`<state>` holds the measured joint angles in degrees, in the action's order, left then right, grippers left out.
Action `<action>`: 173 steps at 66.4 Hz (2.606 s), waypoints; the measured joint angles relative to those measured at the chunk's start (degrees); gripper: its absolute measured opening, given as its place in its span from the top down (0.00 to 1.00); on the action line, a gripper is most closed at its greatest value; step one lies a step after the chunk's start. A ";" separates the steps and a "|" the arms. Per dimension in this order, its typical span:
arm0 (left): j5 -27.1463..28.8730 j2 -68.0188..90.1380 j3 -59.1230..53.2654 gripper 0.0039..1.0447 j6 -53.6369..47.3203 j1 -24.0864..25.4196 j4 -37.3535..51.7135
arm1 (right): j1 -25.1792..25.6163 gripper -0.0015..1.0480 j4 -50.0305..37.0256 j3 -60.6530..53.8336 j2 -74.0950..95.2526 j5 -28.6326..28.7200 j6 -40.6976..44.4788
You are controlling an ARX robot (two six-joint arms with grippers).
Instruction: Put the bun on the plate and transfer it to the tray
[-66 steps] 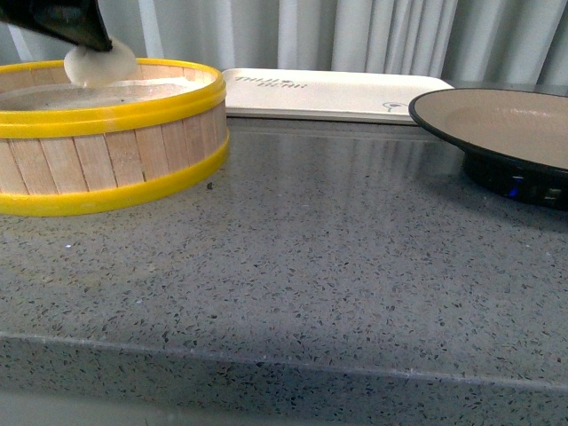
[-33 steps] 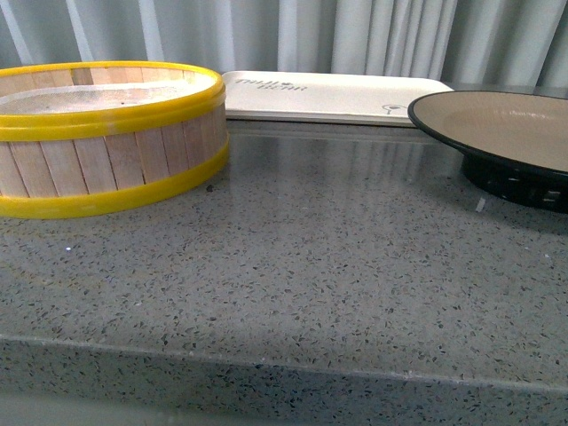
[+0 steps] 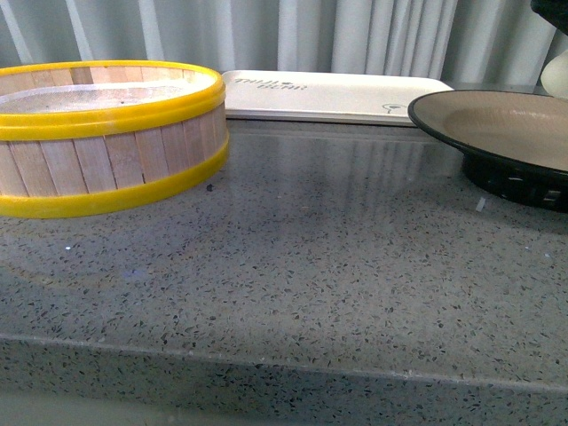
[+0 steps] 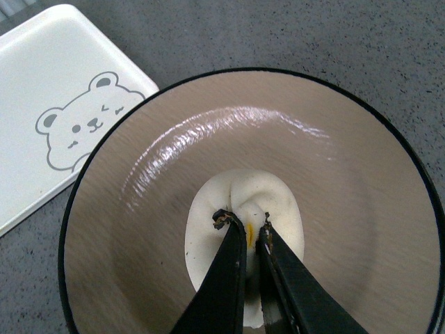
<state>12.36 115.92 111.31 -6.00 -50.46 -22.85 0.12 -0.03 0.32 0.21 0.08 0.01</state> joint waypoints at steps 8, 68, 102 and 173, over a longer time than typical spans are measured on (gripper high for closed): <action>0.22 5.42 7.34 0.97 -0.31 -0.22 -2.84 | 0.00 0.08 0.00 0.00 0.00 0.00 0.00; 1.20 12.11 16.37 0.97 -3.93 0.52 -10.21 | 0.00 0.08 0.00 0.00 0.00 -0.02 0.00; 0.98 13.66 17.92 0.43 -3.39 0.74 -12.61 | 0.00 0.08 0.00 0.00 0.00 0.00 0.00; 2.19 -53.46 -53.57 0.19 -2.51 29.70 24.83 | 0.00 0.08 0.00 0.00 0.00 -0.02 0.00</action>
<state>14.55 62.46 57.74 -8.51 -20.75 1.98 0.12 -0.03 0.32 0.21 0.05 0.01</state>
